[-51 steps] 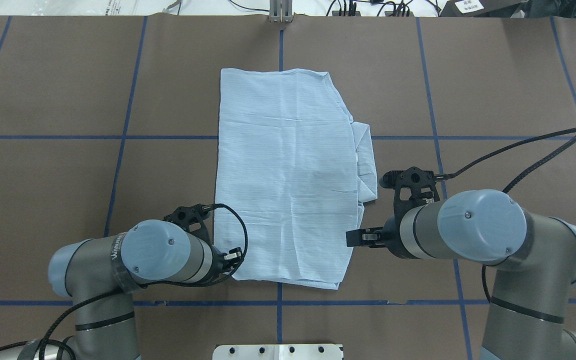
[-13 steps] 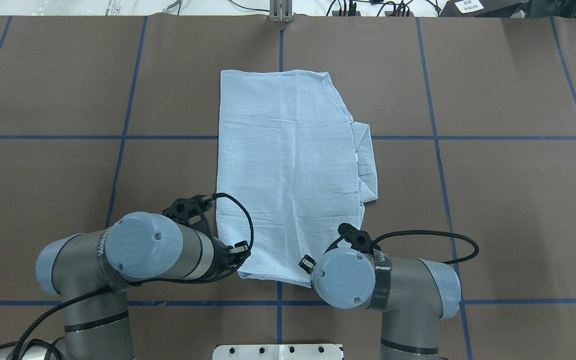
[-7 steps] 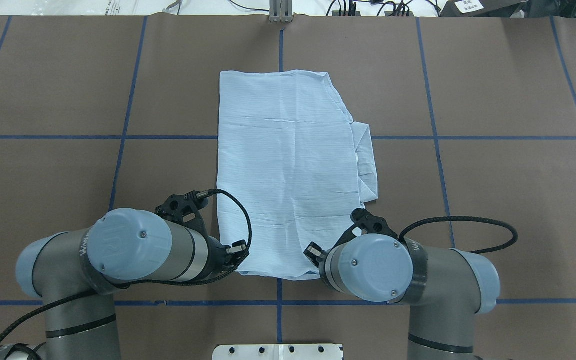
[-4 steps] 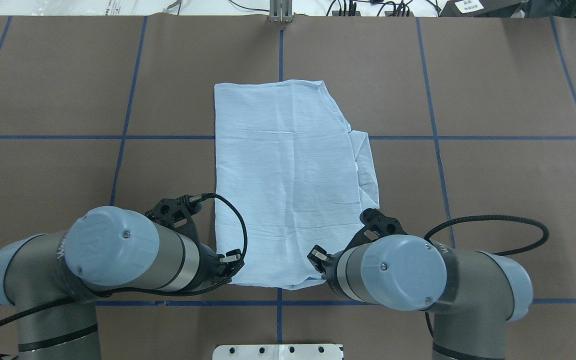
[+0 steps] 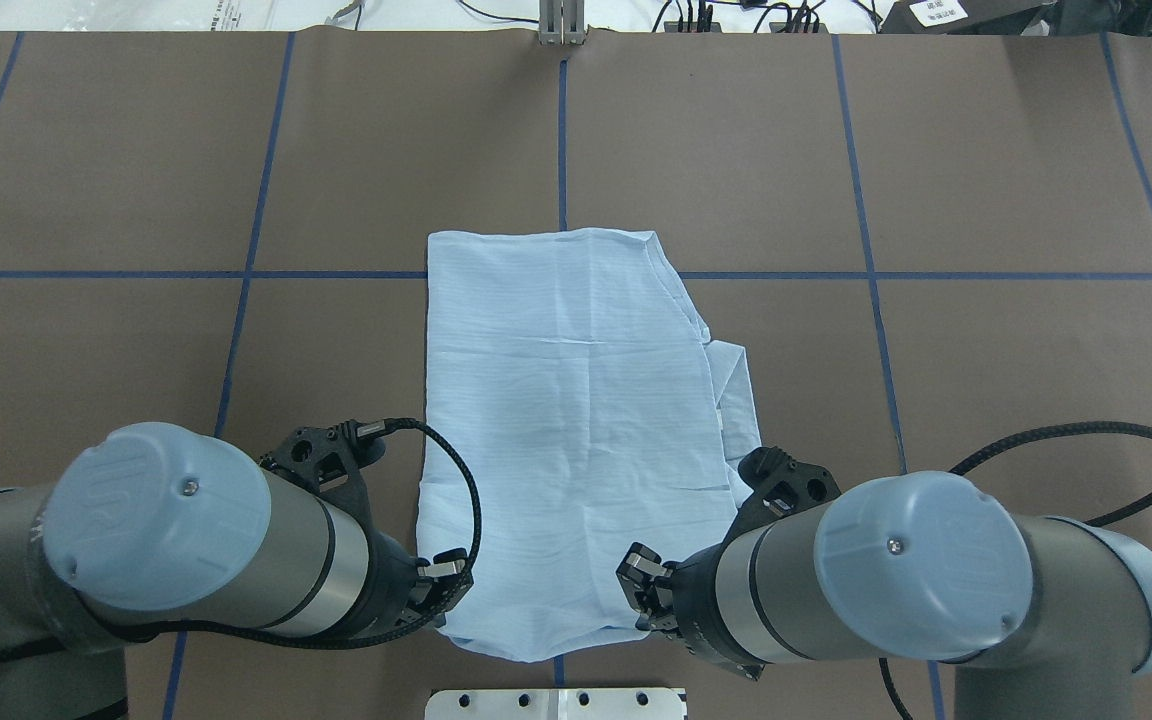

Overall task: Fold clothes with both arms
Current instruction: 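Lift the near edge with both grippers and fold it away from the robot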

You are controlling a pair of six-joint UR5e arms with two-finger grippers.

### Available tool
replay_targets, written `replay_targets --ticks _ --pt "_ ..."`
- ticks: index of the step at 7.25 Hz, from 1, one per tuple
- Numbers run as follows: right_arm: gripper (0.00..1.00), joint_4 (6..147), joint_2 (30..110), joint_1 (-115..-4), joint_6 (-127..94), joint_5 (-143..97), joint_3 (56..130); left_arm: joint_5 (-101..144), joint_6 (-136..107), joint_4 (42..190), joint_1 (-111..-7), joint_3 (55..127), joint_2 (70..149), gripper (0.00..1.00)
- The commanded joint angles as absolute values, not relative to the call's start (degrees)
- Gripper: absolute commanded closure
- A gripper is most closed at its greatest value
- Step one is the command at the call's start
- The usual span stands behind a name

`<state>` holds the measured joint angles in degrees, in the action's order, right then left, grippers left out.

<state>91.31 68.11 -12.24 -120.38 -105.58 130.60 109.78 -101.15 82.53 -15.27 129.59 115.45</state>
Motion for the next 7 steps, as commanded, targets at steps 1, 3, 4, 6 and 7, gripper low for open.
replay_targets --ticks 1,3,4,6,7 --pt "1.00 91.3 68.2 -13.3 -120.1 -107.2 131.0 110.8 -101.2 80.6 -14.6 131.2 116.2 1.00" --pt "1.00 91.1 66.8 -16.8 -117.1 -106.5 126.5 110.2 -99.9 81.1 -15.5 127.6 116.8 1.00" --pt "1.00 91.0 65.8 -17.9 -114.9 -105.3 124.8 110.3 -97.6 81.3 -18.1 125.2 117.7 1.00" --pt "1.00 90.8 61.4 -20.4 -108.1 -101.9 118.9 110.6 -94.3 83.6 -23.4 122.2 119.0 1.00" --pt "1.00 90.5 60.9 -22.4 -104.8 -101.9 116.7 110.7 -92.8 86.3 -26.3 119.5 119.1 1.00"
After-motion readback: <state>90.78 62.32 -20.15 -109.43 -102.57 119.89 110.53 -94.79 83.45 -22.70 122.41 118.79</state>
